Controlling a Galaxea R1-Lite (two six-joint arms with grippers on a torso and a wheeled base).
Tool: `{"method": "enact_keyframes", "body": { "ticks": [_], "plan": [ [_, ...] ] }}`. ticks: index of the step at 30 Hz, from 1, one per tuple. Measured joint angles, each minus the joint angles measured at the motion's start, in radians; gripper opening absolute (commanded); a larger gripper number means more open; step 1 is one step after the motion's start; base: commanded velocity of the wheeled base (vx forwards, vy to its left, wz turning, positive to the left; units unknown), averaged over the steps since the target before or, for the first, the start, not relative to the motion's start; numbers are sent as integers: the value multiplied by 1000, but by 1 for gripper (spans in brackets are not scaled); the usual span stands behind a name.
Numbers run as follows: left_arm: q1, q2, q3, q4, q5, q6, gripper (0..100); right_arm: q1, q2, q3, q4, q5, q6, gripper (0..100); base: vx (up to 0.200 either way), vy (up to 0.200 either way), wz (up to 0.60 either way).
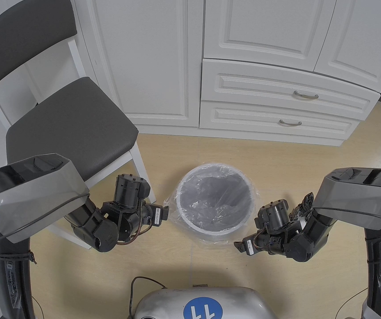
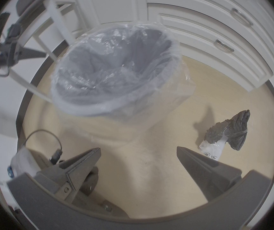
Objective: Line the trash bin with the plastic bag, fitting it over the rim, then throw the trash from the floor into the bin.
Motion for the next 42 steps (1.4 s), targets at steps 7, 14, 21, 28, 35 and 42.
{"method": "enact_keyframes", "body": {
  "ticks": [7,14,21,28,35,42],
  "plan": [
    [2,-3,-2,-24,-1,-1,100,-77,57,-135,8,0,81,100,0,0,0],
    [7,10,-10,-32,-1,-1,100,-151,99,-249,21,10,170,100,0,0,0],
    [7,14,-11,-34,-1,-2,100,-182,127,-412,93,15,355,100,0,0,0],
    [7,18,-14,-35,-1,-4,100,-201,164,-593,134,8,537,100,0,0,0],
    [5,22,-17,-36,-1,-5,100,-214,173,-612,155,-2,501,100,0,0,0],
    [1,31,-13,-41,0,-3,100,-218,141,-549,167,-98,349,100,0,0,0]
  ]
}}
